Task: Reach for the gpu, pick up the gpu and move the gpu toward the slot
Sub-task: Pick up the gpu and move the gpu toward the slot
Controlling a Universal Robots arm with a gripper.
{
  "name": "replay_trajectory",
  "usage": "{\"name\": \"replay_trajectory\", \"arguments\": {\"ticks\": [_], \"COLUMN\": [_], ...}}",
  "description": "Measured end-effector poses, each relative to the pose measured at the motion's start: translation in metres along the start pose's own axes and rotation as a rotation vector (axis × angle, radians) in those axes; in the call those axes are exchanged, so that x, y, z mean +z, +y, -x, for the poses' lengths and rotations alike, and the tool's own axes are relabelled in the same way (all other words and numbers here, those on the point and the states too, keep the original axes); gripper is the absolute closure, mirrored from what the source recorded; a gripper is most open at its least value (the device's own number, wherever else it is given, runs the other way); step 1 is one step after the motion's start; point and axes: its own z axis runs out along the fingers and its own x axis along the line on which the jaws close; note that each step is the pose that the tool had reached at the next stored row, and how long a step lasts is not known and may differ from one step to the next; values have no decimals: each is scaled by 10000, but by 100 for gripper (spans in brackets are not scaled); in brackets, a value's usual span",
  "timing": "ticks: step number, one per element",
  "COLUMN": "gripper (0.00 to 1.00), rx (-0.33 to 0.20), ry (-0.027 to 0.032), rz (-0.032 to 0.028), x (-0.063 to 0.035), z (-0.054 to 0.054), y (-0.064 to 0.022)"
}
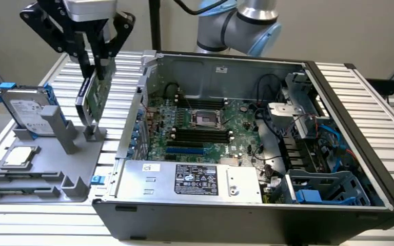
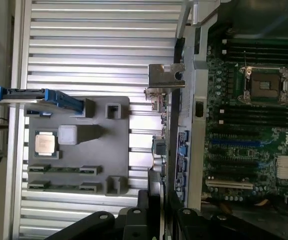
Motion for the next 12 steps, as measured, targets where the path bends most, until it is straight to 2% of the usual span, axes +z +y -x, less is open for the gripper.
{"name": "replay_trajectory", "arguments": {"ticks": [3,8,12], "gripper": [74,74,74], "rx": [-2,-8,-11], "ry": [19,16,15], "rz": [45,171,207], "x": [-48,-65,-75], "z": [133,362,542], "y": [-3,-8,-12]}}
